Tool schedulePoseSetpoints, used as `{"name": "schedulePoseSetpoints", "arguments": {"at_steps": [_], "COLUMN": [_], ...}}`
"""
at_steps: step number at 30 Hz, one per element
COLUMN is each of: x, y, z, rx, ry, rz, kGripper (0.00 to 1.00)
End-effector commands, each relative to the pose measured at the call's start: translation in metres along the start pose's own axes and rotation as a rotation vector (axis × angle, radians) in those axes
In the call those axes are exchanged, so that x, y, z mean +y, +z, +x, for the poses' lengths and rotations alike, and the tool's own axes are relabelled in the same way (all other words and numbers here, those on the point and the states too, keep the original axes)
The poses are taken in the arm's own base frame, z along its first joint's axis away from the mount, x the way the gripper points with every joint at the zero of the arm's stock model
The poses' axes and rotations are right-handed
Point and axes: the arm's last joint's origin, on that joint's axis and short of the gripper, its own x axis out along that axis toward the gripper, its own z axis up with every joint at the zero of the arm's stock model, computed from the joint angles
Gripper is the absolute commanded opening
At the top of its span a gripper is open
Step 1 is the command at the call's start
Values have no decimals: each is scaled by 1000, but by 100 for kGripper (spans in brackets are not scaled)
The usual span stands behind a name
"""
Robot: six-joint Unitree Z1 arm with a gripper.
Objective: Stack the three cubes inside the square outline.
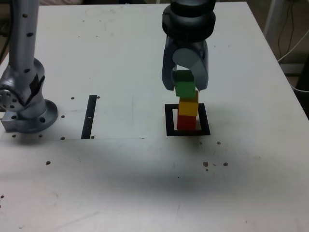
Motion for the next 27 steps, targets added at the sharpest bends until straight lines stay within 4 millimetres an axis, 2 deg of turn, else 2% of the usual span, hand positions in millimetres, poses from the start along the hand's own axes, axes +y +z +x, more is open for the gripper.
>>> {"name": "schedulePoseSetpoints", "arguments": {"at_steps": [1,27], "x": [-1,-4], "y": [2,6], "z": [1,4], "rx": [3,11], "ry": [2,5], "rz": [1,11], "kGripper": [26,26]}}
